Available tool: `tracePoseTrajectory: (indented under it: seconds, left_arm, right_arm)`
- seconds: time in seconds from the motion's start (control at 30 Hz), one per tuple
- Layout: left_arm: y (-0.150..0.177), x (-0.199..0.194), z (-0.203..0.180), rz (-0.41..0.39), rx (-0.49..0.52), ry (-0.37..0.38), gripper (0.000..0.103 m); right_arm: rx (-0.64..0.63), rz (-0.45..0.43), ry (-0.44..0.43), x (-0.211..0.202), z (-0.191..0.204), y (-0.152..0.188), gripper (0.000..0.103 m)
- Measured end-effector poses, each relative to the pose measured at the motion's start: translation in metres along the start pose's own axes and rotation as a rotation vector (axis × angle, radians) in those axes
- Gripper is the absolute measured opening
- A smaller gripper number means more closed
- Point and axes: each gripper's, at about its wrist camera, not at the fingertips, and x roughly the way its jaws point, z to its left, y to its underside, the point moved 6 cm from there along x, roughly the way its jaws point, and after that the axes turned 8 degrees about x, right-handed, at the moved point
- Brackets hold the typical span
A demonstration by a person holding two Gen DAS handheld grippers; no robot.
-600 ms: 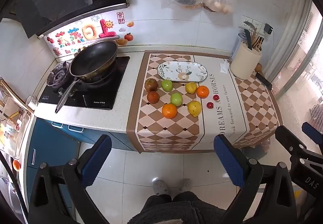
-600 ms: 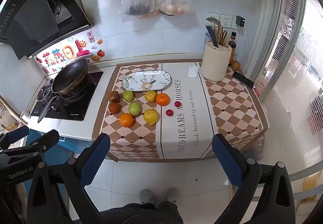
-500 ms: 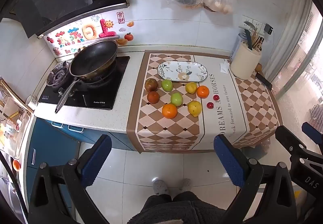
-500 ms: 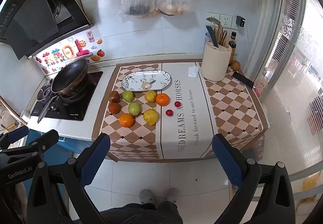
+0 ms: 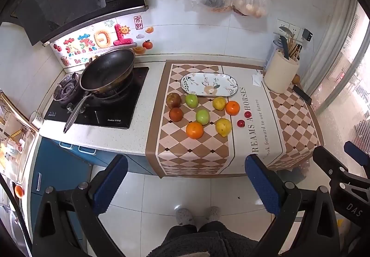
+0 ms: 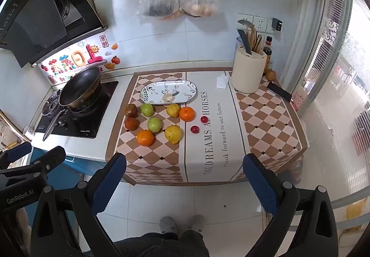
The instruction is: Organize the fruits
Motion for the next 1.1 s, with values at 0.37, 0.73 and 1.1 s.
tracePoseTrajectory:
  seconds: [0.37,0.73,1.1]
  left_arm:
    - [-0.004,-0.001,0.001,-0.002,0.002,0.000,0.103]
    - [-0.008,-0.005,0.000,-0.006,0.001,0.000,0.103]
    - [-0.010,-0.006,0.001,-0.010,0.001,0.000,0.103]
  right_arm:
    - [-0.005,-0.004,0.002,-0.001,0.003,-0.002,0.103]
    - [-0.004,-0.008,0.004,-0.005,0.002,-0.005,0.103]
    - [0.001,-0.013,-0.002,-0.006,0.000,-0.010,0.103]
